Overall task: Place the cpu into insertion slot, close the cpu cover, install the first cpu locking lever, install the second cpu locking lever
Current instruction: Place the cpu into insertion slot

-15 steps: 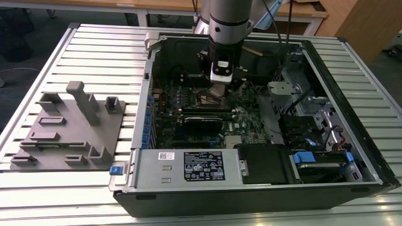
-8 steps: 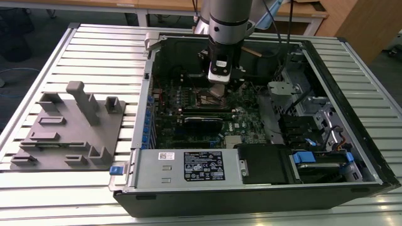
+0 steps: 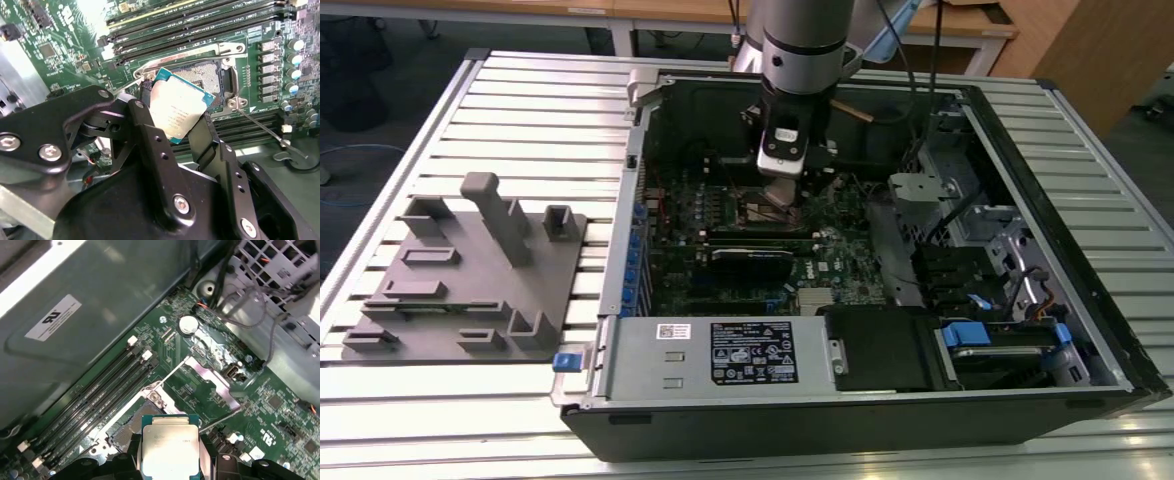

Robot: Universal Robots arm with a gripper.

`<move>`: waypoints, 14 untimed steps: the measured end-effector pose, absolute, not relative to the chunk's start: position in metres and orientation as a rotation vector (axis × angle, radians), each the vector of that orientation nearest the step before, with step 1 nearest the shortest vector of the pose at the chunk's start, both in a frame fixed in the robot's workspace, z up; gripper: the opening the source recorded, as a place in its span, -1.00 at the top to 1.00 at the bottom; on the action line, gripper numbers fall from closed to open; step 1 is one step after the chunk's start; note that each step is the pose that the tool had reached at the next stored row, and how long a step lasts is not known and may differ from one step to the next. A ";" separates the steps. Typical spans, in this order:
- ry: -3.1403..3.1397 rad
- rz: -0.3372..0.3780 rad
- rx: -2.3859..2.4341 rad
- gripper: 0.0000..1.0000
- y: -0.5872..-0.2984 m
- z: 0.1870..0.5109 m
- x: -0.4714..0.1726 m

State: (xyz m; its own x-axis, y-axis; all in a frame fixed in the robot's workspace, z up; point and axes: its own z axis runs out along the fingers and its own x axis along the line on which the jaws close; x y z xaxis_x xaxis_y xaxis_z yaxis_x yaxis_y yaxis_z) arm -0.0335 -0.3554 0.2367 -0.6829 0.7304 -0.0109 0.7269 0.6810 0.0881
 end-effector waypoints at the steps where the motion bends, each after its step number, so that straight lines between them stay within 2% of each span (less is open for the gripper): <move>1: 2.830 0.118 1.251 -0.08 -0.355 0.237 -0.034; 14: 2.659 0.109 1.565 -0.08 -0.355 0.236 -0.034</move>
